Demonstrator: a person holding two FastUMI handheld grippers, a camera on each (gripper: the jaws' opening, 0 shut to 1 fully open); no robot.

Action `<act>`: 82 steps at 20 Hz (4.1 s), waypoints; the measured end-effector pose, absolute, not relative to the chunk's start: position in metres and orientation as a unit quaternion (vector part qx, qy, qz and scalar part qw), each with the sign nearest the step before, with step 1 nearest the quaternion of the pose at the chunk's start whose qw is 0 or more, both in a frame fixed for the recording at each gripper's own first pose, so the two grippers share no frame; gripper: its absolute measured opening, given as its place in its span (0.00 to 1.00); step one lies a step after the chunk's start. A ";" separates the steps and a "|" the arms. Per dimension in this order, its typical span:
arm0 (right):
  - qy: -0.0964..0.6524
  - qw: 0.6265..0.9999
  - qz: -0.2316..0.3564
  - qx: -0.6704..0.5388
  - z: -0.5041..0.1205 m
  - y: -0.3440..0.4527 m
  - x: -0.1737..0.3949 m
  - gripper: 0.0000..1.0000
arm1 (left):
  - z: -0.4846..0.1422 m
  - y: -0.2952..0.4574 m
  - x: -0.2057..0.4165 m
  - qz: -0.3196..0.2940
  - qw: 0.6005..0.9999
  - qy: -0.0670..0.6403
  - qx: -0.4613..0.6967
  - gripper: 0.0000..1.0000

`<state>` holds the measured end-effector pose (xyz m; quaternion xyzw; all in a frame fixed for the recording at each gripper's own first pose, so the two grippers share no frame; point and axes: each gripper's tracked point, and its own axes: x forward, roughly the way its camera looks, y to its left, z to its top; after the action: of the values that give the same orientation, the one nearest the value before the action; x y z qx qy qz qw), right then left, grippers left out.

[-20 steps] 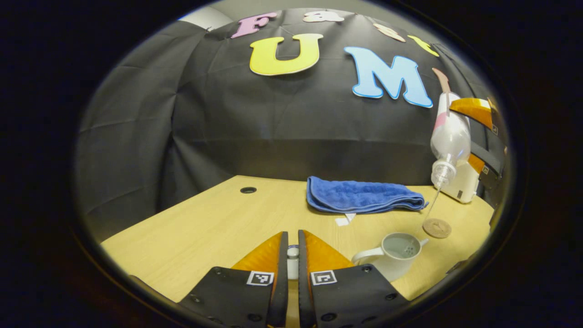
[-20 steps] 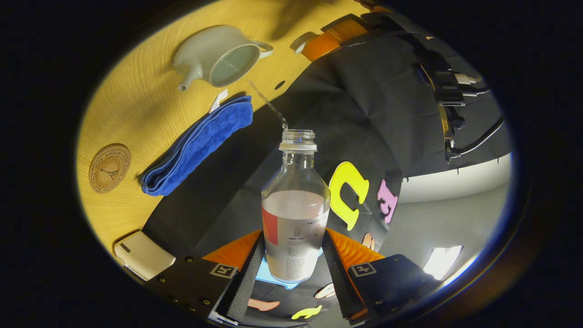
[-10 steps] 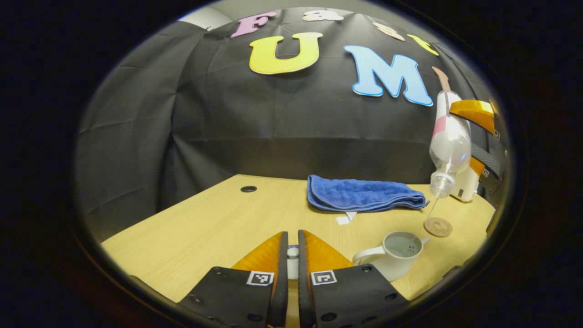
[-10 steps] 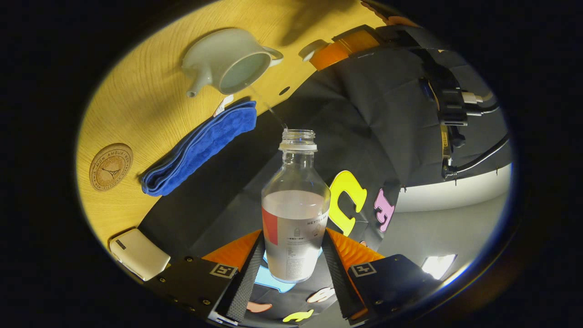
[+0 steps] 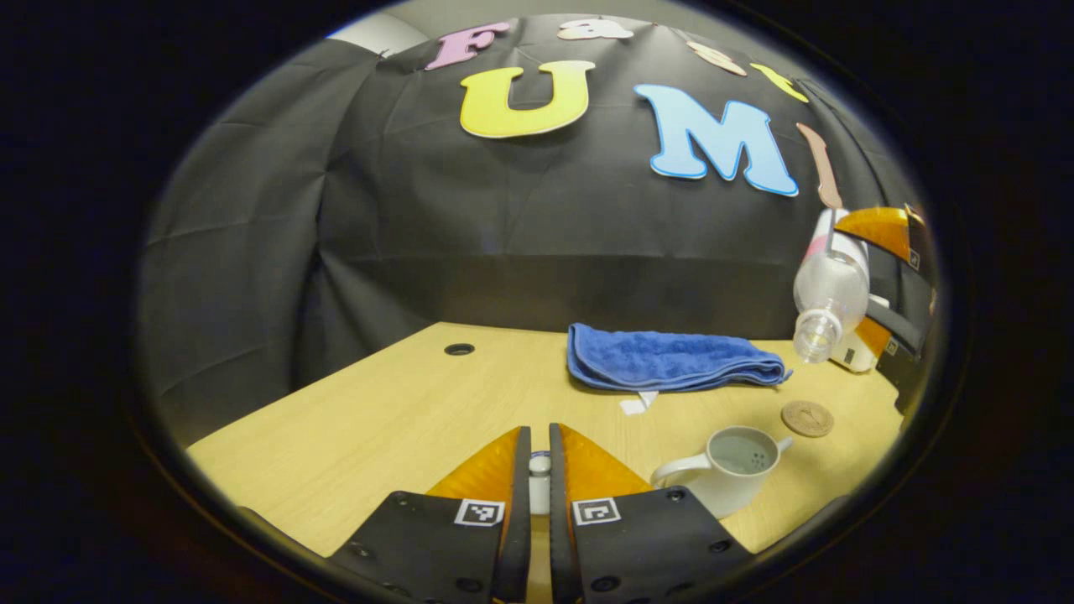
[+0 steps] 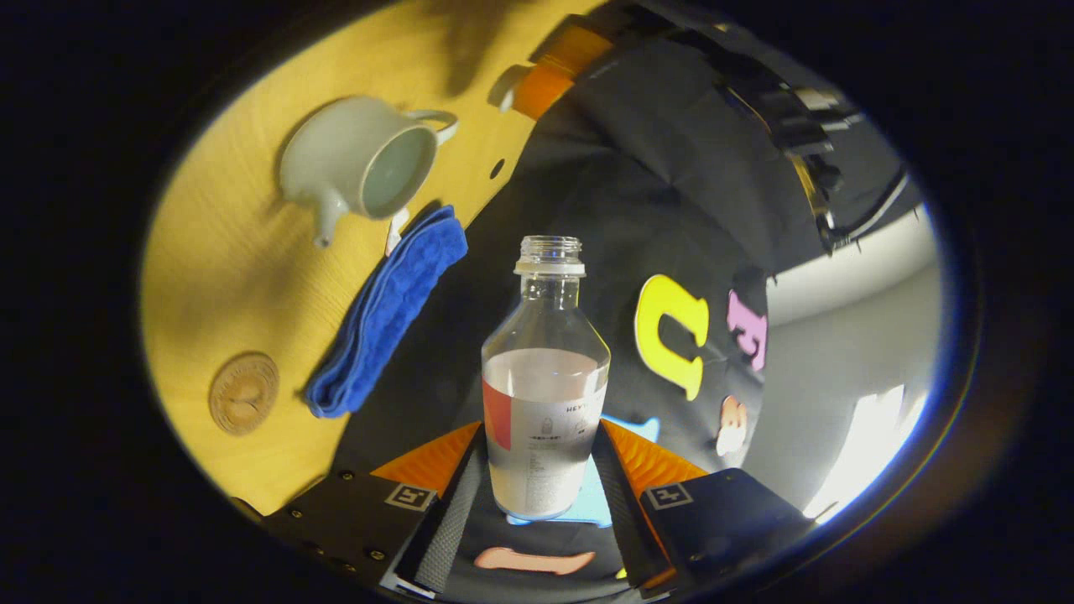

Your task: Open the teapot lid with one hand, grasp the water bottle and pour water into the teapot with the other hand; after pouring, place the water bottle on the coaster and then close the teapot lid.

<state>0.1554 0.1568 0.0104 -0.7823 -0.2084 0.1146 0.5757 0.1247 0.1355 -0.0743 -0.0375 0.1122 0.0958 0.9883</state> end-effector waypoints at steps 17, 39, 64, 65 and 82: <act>0.080 0.944 0.181 -0.265 -0.062 0.101 0.188 0.76 | -0.075 0.132 0.126 0.090 0.989 0.113 -0.043 0.17; 0.125 0.977 0.158 -0.075 -0.071 0.067 0.191 0.97 | -0.080 0.128 0.127 0.081 0.988 0.121 -0.048 0.17; 0.025 0.998 0.055 -0.019 -0.033 0.029 0.054 0.96 | -0.034 0.025 0.156 -0.040 0.995 0.078 -0.053 0.17; 0.025 0.998 0.055 -0.017 -0.032 0.028 0.055 0.97 | -0.033 0.021 0.157 -0.045 0.995 0.077 -0.054 0.17; 0.036 0.998 0.045 0.001 -0.045 0.004 0.062 0.97 | -0.045 -0.011 0.146 -0.053 0.997 0.061 0.015 0.17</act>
<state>0.0617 0.0037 -0.0448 0.0005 0.0362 0.0449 0.9983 0.1462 -0.0114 -0.0447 0.0147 0.0611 -0.0530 0.9966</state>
